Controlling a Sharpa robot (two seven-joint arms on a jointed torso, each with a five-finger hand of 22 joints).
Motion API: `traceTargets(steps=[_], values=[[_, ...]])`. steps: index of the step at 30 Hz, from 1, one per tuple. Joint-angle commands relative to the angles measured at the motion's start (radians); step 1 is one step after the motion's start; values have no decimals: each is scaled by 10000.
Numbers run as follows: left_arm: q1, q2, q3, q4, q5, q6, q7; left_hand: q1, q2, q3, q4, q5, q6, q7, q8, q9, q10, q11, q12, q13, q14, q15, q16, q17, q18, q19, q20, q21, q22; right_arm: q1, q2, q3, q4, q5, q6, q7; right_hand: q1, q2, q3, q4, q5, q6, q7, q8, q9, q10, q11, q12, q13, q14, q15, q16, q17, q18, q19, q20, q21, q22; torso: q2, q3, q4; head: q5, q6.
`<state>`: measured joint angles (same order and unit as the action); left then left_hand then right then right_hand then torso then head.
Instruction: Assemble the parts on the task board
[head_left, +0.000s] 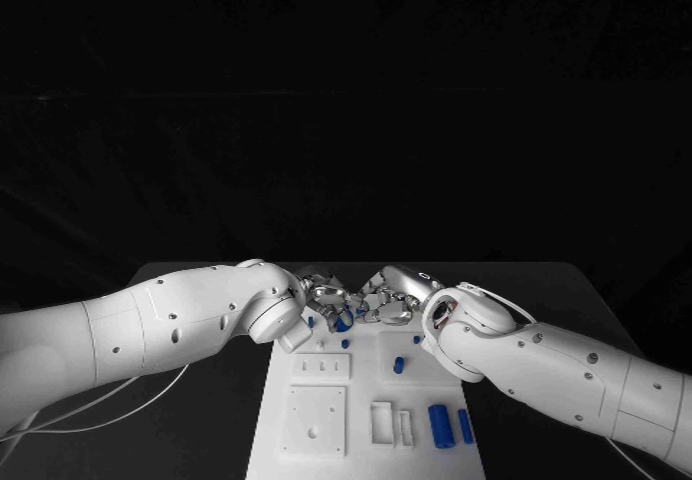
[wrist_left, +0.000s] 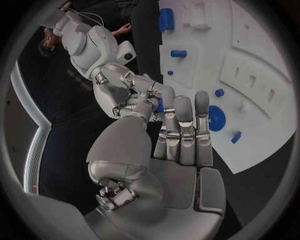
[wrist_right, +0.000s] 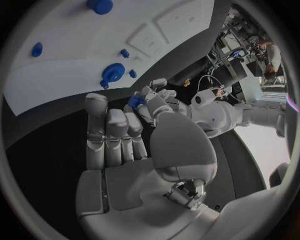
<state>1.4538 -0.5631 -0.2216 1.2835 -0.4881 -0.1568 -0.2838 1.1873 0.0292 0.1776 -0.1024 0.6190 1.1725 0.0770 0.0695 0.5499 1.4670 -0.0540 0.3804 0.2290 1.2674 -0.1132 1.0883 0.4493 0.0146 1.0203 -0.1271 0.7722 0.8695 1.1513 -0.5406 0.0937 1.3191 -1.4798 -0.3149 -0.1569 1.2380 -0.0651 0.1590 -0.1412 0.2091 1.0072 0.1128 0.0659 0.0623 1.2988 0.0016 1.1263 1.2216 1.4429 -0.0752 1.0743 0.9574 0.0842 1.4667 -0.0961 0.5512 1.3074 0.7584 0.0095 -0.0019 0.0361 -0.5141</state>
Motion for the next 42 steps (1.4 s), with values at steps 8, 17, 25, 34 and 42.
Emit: traceTargets(steps=[8,17,25,34,42], values=[[-3,-3,10,-8,-268,-181,-136,-291,-32,249,-508,210,1284,-1015,-12,4241,447,-146,337,-15,220,-31,43,171,-92,71,-95,80,116,-70,-238,-12,60,278,-424,311,269,-46,-838,333,201,-980,88,-74,-38,-122,89,-133,-213,-14,104,-111,-75,169,473,103,-123,173,2,1,7,8,-15],[-3,-59,9,-94,-572,-20,-463,-352,15,126,-552,89,1552,-1094,0,4182,474,-197,694,4,395,-64,43,357,-99,159,-120,89,155,-211,-903,-13,363,707,-721,824,396,-58,-1168,513,403,-1023,90,-78,-40,-167,93,-149,-302,-30,108,-187,-153,184,463,114,-230,121,-2,3,22,53,-62],[-4,-194,-4,-100,-1041,140,-962,-350,54,0,-556,21,1775,-1159,-1,4038,485,-245,996,4,646,-101,-64,504,-97,309,-152,102,167,-271,-1665,93,619,1588,-1053,1357,413,74,-1268,409,816,-765,71,-70,-31,-214,73,-236,-409,-45,95,-304,-275,169,451,104,-396,60,-25,8,-20,144,-115],[-5,-506,-141,93,-1628,151,-1559,-357,153,-144,-517,-47,2165,-1279,19,4048,496,-347,1757,250,1015,-196,82,876,-113,771,-232,-55,285,-267,-2250,499,348,4084,-1485,2388,291,323,-1691,15,1564,-340,36,-48,-9,-1245,2,-2769,-3042,-355,70,-2279,-1611,51,174,86,-3442,-1496,-42,13,0,127,-206],[-68,-746,-188,412,-2127,-18,-1826,-317,248,-225,-468,-174,2347,-1325,4,3743,481,-398,2087,378,1154,-221,203,1135,-103,1013,-245,-351,928,-223,-2337,806,-205,5581,-1703,2933,281,611,-2251,-293,1851,-482,51,-56,-16,-1367,20,-3392,-4648,-396,106,-3670,-2036,7,124,131,-4468,-2867,-15,3,24,120,-272]])
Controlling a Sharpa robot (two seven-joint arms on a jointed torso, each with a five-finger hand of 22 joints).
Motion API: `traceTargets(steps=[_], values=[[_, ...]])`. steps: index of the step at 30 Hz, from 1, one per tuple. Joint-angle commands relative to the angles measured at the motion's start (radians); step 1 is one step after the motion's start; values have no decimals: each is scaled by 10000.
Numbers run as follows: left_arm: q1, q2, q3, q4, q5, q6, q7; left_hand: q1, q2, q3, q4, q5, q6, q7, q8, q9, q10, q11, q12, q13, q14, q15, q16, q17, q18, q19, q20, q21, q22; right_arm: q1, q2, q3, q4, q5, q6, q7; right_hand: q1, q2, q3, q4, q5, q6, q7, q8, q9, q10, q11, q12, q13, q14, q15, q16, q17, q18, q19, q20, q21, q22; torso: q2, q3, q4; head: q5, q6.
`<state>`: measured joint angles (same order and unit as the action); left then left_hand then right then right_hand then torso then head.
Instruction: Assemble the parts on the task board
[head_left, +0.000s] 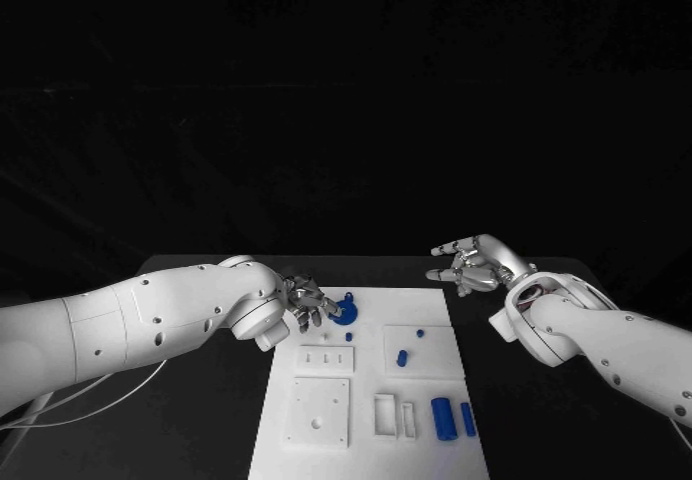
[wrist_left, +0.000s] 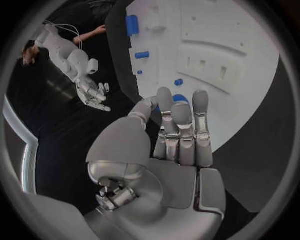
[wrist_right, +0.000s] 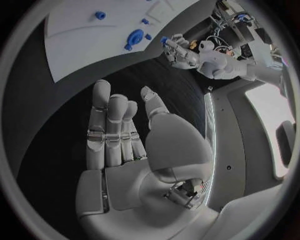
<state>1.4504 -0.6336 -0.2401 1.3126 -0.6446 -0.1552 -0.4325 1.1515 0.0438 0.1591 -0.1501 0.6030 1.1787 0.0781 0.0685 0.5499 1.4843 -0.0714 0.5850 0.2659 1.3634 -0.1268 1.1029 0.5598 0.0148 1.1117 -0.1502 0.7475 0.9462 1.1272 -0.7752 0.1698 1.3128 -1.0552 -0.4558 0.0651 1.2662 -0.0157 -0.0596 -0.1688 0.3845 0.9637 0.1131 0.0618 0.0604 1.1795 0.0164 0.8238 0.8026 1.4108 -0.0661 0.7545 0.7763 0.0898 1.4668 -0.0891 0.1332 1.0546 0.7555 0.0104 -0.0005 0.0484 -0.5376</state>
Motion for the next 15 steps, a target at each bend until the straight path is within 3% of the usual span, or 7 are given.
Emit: traceTargets(steps=[1,6,13,15], values=[[-49,-69,-5,163,-628,-80,-370,38,130,-44,26,-56,2316,-1348,21,3731,312,-235,92,28,222,-86,83,47,-102,120,-13,-125,212,26,11,65,-201,1483,-309,761,-14,158,-101,-28,140,-68,61,-13,4,-163,-116,-516,-757,-40,39,-801,-361,-23,112,100,-523,-659,18,-5,7,2,-53],[-149,-220,-10,380,-988,-307,-482,24,206,-72,71,-125,2438,-1388,51,3757,308,-263,341,127,293,-105,239,136,-95,240,-22,-252,557,56,22,122,-398,1935,-350,929,15,187,-238,-164,238,-198,83,-25,-4,-229,-84,-854,-2008,101,93,-2005,-597,-100,72,155,-637,-2406,20,-1,2,27,-149],[-312,-359,-13,602,-1357,-476,-528,26,260,-108,86,-158,2542,-1414,59,3806,302,-270,562,243,297,-110,450,216,-82,349,-7,-454,1018,80,31,144,-497,2144,-367,1035,31,219,-284,-187,288,-180,86,-23,-3,-345,-73,-665,-2378,108,110,-2221,-387,-123,120,160,-588,-3051,28,-7,-10,20,-257],[-377,-376,-14,645,-1527,-524,-534,32,271,-117,79,-158,2575,-1418,77,3847,302,-263,641,288,300,-100,511,228,-71,385,6,-532,1156,88,35,147,-517,2173,-366,1051,24,215,-290,-191,296,-192,89,-21,-2,-366,-69,-644,-2434,107,111,-2253,-361,-123,125,162,-572,-3134,27,-6,-9,18,-344]])
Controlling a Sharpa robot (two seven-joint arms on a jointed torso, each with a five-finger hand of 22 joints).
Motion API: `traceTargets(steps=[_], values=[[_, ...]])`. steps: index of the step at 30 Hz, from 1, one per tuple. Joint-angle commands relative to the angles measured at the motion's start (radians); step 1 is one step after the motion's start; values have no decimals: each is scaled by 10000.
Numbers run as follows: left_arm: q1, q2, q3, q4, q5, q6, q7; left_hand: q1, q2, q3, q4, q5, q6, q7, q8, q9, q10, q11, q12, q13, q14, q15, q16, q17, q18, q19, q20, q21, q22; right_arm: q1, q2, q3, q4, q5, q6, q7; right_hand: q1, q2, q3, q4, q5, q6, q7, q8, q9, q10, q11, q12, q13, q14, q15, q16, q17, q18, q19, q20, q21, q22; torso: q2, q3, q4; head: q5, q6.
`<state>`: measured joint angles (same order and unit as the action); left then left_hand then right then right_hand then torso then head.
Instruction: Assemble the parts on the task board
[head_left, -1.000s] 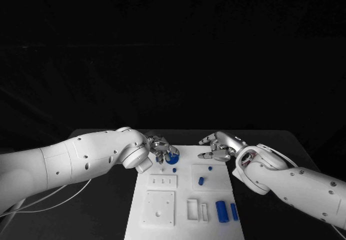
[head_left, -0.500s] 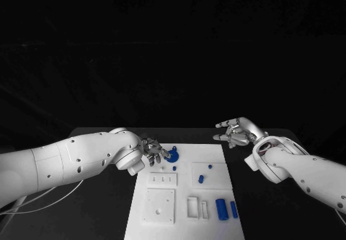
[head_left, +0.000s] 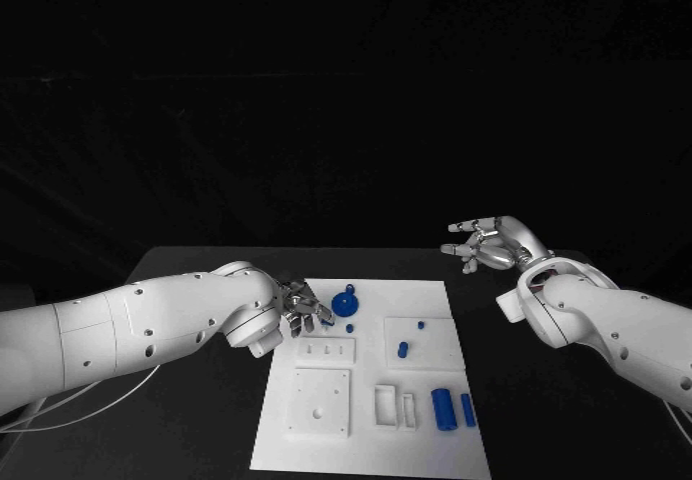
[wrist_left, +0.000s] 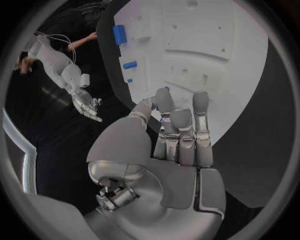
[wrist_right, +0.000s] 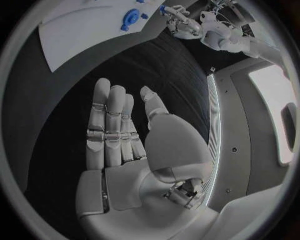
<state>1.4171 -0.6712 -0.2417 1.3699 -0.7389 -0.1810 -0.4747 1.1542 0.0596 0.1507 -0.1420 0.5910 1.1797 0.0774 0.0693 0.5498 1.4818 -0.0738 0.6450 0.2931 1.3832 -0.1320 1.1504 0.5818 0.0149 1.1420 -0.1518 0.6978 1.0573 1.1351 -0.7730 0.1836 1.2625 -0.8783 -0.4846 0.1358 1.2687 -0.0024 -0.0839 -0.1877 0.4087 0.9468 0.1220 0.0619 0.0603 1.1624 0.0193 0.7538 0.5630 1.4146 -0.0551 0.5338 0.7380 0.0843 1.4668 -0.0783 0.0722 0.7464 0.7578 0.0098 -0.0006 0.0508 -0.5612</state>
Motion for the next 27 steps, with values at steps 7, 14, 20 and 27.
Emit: traceTargets(steps=[7,14,20,27], values=[[-239,-23,2,165,-1078,-326,-128,-38,195,-41,29,-79,2614,-1432,94,3995,326,-238,168,135,84,-39,210,16,-48,278,56,-524,741,24,25,11,-76,448,-68,373,12,77,-48,-12,74,-45,4,-24,-3,-238,-89,59,-96,40,11,-92,34,-74,97,63,37,-139,3,-5,-15,-7,-196],[-375,-7,1,215,-1366,-166,-74,-109,327,-11,114,-131,2705,-1461,137,4122,325,-247,309,273,165,-2,415,208,-22,398,109,-764,1087,27,27,12,-96,473,-42,386,20,70,-38,-27,213,-52,6,-23,-4,-256,-88,55,-133,31,13,-112,40,-75,87,63,45,-183,-2,-6,-13,-35,-301],[-467,-3,1,250,-1596,-26,-104,-161,366,46,114,-149,2719,-1460,122,4168,341,-253,318,358,170,-7,480,187,-18,643,122,-1358,1773,28,33,12,-102,481,-2,390,17,72,-16,-46,332,-59,8,-25,-5,-264,-89,51,-169,32,12,-125,47,-76,82,62,55,-218,5,5,-9,-45,-381],[-564,-22,0,303,-1695,86,-147,-214,392,100,93,-148,2719,-1467,136,4236,329,-253,341,375,167,-5,539,215,-35,855,123,-1900,2386,28,38,12,-117,485,32,390,11,75,4,-68,402,-48,8,-23,-3,-270,-90,52,-194,33,10,-136,52,-76,77,60,66,-243,-4,-8,-9,-53,-440]])
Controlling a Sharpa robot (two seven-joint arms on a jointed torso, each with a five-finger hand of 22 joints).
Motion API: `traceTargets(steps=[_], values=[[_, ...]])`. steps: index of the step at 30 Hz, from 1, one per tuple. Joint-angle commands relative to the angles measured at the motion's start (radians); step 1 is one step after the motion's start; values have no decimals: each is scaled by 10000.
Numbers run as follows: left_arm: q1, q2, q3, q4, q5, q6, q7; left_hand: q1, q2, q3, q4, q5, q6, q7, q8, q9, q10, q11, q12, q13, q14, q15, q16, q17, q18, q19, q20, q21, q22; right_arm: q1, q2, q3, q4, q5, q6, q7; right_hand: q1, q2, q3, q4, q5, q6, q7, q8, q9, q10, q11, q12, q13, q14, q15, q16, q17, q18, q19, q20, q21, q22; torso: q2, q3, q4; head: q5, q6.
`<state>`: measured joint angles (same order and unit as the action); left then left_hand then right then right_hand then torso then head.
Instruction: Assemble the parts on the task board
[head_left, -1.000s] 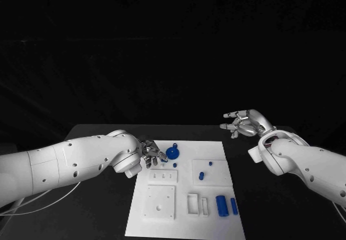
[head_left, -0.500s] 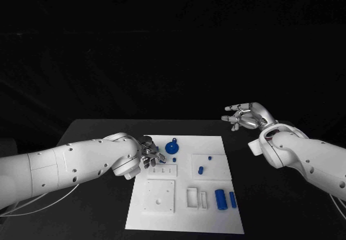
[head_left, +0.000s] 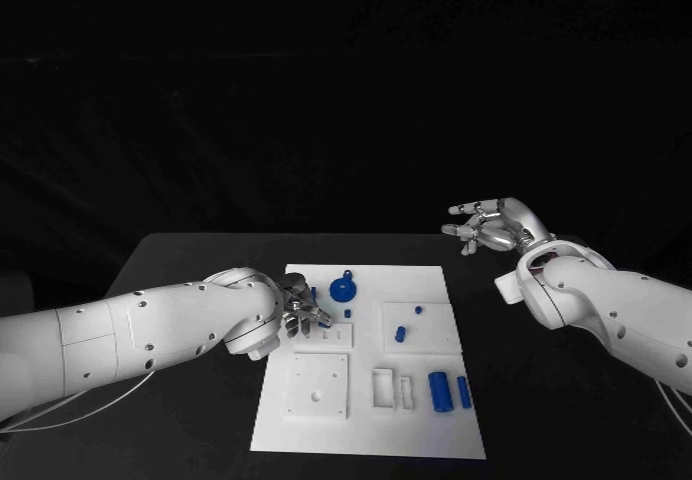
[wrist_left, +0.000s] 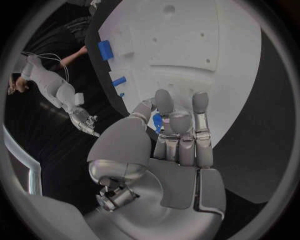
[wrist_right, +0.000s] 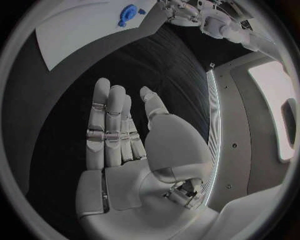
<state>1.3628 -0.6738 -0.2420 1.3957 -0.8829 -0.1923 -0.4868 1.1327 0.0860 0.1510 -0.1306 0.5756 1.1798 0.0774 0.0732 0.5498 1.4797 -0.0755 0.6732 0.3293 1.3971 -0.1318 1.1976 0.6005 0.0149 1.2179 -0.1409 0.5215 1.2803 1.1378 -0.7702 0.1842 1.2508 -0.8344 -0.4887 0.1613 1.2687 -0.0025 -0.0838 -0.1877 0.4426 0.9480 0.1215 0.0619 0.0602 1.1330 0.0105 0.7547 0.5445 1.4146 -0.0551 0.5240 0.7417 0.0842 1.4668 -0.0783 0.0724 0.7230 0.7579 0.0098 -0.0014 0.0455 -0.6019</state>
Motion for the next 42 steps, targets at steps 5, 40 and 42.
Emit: traceTargets(steps=[5,40,42], values=[[-72,0,3,68,-340,233,-51,-39,147,156,-70,9,2720,-1469,99,4254,351,-238,72,22,27,-11,92,40,-46,178,9,-351,397,1,21,7,-14,48,91,135,7,81,16,-79,90,-60,13,-24,-3,22,-3,44,-19,33,10,-42,18,-75,76,60,69,-18,-3,-6,-6,-12,-72],[-245,-57,3,117,-674,550,-187,-110,111,307,-109,-8,2690,-1477,170,4376,349,-247,159,53,29,-24,202,120,-86,254,-21,-470,459,0,75,7,-60,82,186,129,-48,95,69,-139,123,-51,15,-23,-2,10,-3,62,-70,35,10,-64,35,-75,69,60,96,-80,-7,-6,-7,2,-163],[-245,-56,3,122,-674,582,-188,-118,107,307,-100,-23,2691,-1478,177,4384,349,-246,159,52,30,-25,209,129,-91,252,-23,-476,459,0,78,7,-64,83,187,128,-48,95,69,-139,123,-51,15,-23,-2,10,-3,62,-70,35,10,-64,35,-75,69,60,96,-80,-3,-9,-2,-8,-162]])
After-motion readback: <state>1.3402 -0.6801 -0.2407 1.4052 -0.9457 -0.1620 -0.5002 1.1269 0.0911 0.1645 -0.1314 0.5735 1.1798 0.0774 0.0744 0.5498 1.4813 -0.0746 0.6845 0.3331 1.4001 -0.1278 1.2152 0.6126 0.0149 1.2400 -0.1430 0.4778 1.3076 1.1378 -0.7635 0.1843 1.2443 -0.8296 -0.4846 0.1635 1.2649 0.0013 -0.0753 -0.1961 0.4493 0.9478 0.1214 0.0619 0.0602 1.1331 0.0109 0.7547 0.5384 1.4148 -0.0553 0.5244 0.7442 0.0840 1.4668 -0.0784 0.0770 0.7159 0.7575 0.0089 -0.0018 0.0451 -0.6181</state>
